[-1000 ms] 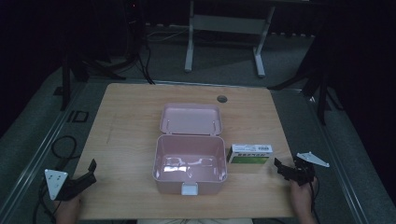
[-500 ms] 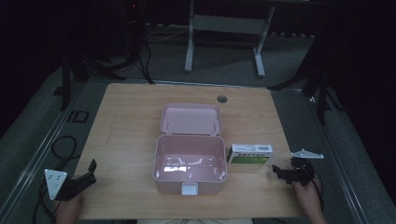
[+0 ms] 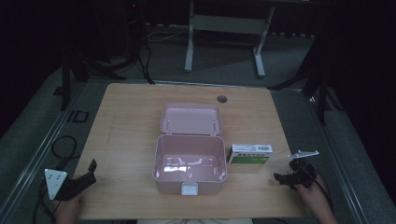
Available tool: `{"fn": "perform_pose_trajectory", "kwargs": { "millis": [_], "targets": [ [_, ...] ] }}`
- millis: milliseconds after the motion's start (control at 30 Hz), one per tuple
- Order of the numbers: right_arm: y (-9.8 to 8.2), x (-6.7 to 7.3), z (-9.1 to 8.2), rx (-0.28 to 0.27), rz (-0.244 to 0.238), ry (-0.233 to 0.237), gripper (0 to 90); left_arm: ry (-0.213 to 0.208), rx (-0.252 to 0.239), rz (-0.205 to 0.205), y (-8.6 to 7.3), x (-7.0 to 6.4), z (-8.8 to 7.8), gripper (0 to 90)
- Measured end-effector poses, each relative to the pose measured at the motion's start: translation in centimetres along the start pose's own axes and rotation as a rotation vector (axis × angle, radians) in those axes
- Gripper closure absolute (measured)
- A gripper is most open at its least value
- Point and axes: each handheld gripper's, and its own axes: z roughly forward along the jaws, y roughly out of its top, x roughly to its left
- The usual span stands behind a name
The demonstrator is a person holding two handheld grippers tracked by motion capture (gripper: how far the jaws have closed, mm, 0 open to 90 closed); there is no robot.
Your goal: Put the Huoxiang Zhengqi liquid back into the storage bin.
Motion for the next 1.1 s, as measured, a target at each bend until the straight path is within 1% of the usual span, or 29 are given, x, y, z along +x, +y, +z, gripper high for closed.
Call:
{"fn": "perform_pose_trajectory", "kwargs": {
  "millis": [67, 100, 167, 233, 400, 433, 500, 567, 600, 667, 700, 733, 767, 800, 833, 900, 933, 967, 1033, 1067, 1100],
  "targets": [
    [0.2, 0.0, -0.2, 0.025, -0.023, 0.021, 11.6, 0.0, -0.001, 0.003, 0.0, 0.0, 0.0, 3.0],
    [0.3, 0.0, -0.3, 0.043, -0.043, 0.031, 11.7, 0.0, 0.0, 0.004, 0.0, 0.0, 0.0, 3.0],
    [0.4, 0.0, -0.4, 0.072, -0.074, 0.067, 11.5, -0.001, -0.001, 0.001, 0.0, 0.0, 0.0, 3.0],
    [0.6, 0.0, -0.5, 0.101, -0.114, 0.087, 11.5, 0.0, -0.001, -0.001, 0.0, 0.0, 0.0, 3.0],
    [0.9, 0.4, -0.7, 0.171, -0.196, 0.112, 11.5, -0.001, 0.0, -0.003, 0.0, 0.0, 0.0, 3.0],
    [1.0, 0.6, -0.7, 0.191, -0.226, 0.117, 11.6, -0.001, 0.0, -0.005, 0.0, 0.0, 0.0, 3.0],
    [1.1, 0.9, -0.6, 0.23, -0.273, 0.145, 11.7, -0.003, 0.002, -0.007, 0.0, 0.1, 0.0, 3.0],
    [1.3, 1.1, -0.6, 0.245, -0.3, 0.169, 11.7, -0.005, 0.002, -0.009, 0.0, 0.1, 0.0, 3.0],
    [1.3, 1.3, -0.5, 0.262, -0.325, 0.181, 11.6, -0.007, 0.001, -0.01, 0.0, 0.1, 0.0, 3.0],
    [1.5, 1.6, -0.5, 0.292, -0.373, 0.173, 11.5, -0.01, 0.002, -0.01, 0.0, 0.1, 0.0, 3.0],
    [1.6, 1.7, -0.5, 0.298, -0.395, 0.18, 11.2, -0.012, 0.002, -0.011, 0.0, 0.1, 0.0, 3.0],
    [1.6, 1.7, -0.5, 0.298, -0.395, 0.18, 11.2, -0.012, 0.002, -0.011, 0.0, 0.1, 0.0, 3.0],
    [1.6, 1.8, -0.5, 0.299, -0.409, 0.184, 11.2, -0.016, 0.004, -0.008, 0.0, 0.1, 0.0, 3.0],
    [1.8, 2.3, -0.6, 0.316, -0.456, 0.199, 11.2, -0.017, 0.004, -0.007, 0.0, 0.1, 0.0, 3.0],
    [1.9, 2.4, -0.6, 0.335, -0.471, 0.216, 11.2, -0.019, 0.003, -0.009, 0.0, 0.1, 0.0, 3.0],
    [2.1, 2.9, -0.7, 0.367, -0.517, 0.209, 11.2, -0.019, 0.004, -0.01, 0.0, 0.1, 0.0, 3.0],
    [2.1, 2.9, -0.7, 0.367, -0.517, 0.209, 11.2, -0.019, 0.004, -0.01, 0.0, 0.1, 0.0, 3.0],
    [2.4, 3.6, -0.9, 0.386, -0.592, 0.208, 11.7, -0.019, 0.005, -0.008, 0.0, 0.1, 0.0, 3.0],
    [2.7, 4.2, -0.9, 0.416, -0.644, 0.24, 12.0, -0.02, 0.005, -0.008, 0.0, 0.1, 0.0, 3.0],
    [2.8, 4.4, -1.0, 0.425, -0.657, 0.25, 11.9, -0.019, 0.005, -0.007, 0.0, 0.1, 0.0, 3.0],
    [3.0, 4.7, -0.9, 0.448, -0.67, 0.267, 11.9, -0.019, 0.005, -0.007, 0.0, 0.1, 0.0, 3.0]
  ]
}}
